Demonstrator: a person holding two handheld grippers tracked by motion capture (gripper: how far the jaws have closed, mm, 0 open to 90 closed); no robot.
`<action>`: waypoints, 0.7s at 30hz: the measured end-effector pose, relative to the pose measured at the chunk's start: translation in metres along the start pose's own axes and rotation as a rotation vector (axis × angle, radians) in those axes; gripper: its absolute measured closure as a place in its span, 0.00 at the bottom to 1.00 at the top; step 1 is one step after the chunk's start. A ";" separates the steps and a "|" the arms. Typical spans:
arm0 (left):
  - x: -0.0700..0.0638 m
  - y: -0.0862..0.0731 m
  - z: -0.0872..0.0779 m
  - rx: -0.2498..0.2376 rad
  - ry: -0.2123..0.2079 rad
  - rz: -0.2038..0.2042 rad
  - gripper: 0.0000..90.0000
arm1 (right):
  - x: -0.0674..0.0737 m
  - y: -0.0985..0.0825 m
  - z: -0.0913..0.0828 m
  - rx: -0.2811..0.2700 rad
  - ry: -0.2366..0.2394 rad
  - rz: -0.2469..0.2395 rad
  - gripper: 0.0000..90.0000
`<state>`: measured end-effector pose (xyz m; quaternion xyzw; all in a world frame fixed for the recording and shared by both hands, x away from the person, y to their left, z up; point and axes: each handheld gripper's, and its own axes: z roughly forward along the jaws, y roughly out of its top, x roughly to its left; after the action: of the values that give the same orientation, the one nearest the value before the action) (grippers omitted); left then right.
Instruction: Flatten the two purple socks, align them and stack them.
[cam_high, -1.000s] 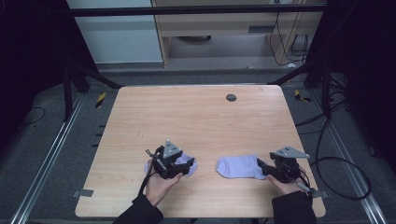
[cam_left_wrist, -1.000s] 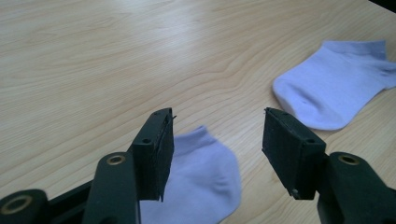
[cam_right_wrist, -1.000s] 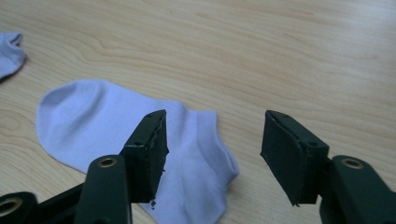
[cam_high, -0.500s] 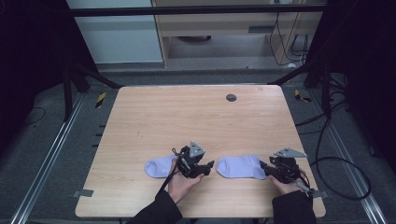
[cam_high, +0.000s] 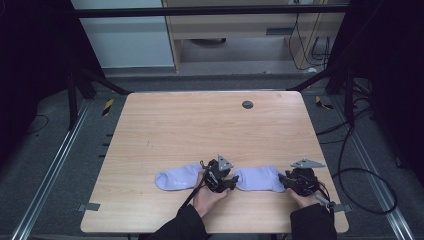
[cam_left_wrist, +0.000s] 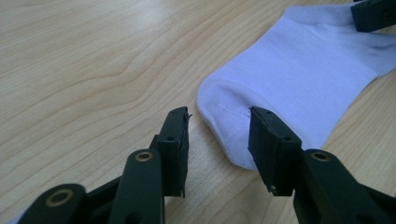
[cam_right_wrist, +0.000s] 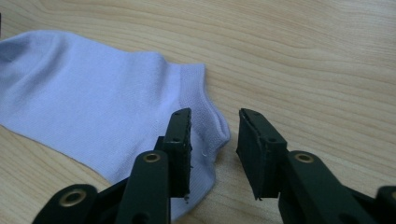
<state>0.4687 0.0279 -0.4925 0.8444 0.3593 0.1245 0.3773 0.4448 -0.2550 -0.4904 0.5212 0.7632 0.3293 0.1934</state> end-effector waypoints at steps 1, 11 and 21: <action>0.000 0.000 0.001 0.002 -0.002 0.000 0.66 | 0.000 0.000 0.000 0.001 0.002 0.003 0.75; 0.000 0.000 0.006 0.031 -0.012 -0.030 0.90 | -0.001 0.002 0.002 0.015 0.000 0.005 0.93; 0.001 0.003 -0.001 0.031 -0.044 -0.020 0.99 | 0.001 0.005 -0.007 -0.022 0.022 0.010 0.96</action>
<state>0.4697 0.0279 -0.4896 0.8492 0.3610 0.0965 0.3733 0.4432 -0.2546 -0.4822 0.5194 0.7590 0.3442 0.1888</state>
